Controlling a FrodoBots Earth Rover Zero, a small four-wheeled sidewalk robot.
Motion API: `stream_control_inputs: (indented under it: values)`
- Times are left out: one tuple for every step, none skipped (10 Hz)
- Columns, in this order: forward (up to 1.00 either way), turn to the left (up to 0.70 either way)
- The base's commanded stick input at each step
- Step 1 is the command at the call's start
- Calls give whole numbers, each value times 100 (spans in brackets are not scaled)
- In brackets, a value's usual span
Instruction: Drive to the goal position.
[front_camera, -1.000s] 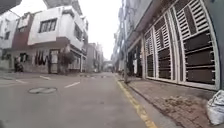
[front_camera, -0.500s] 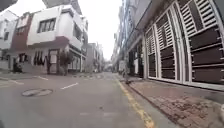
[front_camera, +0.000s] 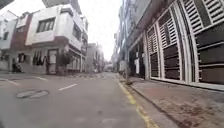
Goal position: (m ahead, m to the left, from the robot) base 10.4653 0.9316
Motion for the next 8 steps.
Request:
stream_control_inputs:
  values:
    - [49,0]
    - [49,0]
    - [49,0]
    - [49,0]
    - [49,0]
    - [49,0]
    - [49,0]
    - [49,0]
